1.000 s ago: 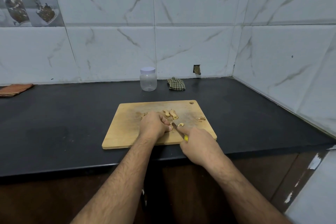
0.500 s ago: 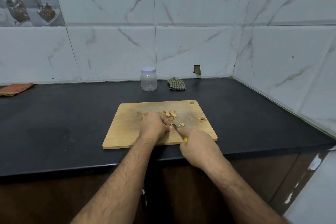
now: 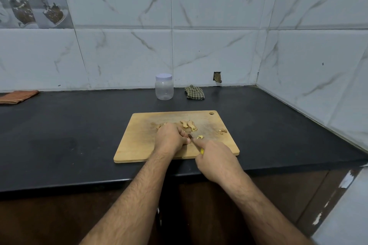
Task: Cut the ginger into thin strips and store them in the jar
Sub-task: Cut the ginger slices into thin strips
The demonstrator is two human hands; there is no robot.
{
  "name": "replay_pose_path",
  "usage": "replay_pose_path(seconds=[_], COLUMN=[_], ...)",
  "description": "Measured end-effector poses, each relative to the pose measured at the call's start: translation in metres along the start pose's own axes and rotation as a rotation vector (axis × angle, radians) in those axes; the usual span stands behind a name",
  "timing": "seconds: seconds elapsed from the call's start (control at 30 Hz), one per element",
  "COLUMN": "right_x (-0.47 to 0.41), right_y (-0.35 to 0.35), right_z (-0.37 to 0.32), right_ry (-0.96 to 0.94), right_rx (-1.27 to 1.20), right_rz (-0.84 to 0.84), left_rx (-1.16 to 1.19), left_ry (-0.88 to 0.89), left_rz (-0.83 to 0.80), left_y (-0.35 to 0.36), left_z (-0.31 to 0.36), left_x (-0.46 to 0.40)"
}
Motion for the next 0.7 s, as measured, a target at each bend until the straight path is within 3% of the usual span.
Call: replay_pose_path(seconds=[0.7], right_x=[-0.0047], right_y=[0.0081], right_z=[-0.0028], right_ry=[0.024], right_rx=[-0.010], right_rz=[-0.053], left_rx=[-0.104], left_ry=[0.085], left_rz=[-0.016], left_y=[0.0045], left_z=[0.0069], left_x=[-0.0088])
Point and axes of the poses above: each hand's wrist, its own x-axis away from the middle knuckle, its own y-axis out of the palm, z = x × y, the point moved 10 cm from there along -x, towards the middle knuckle, and after that the axes turned 11 degrees about z, right-handed, at the moved point
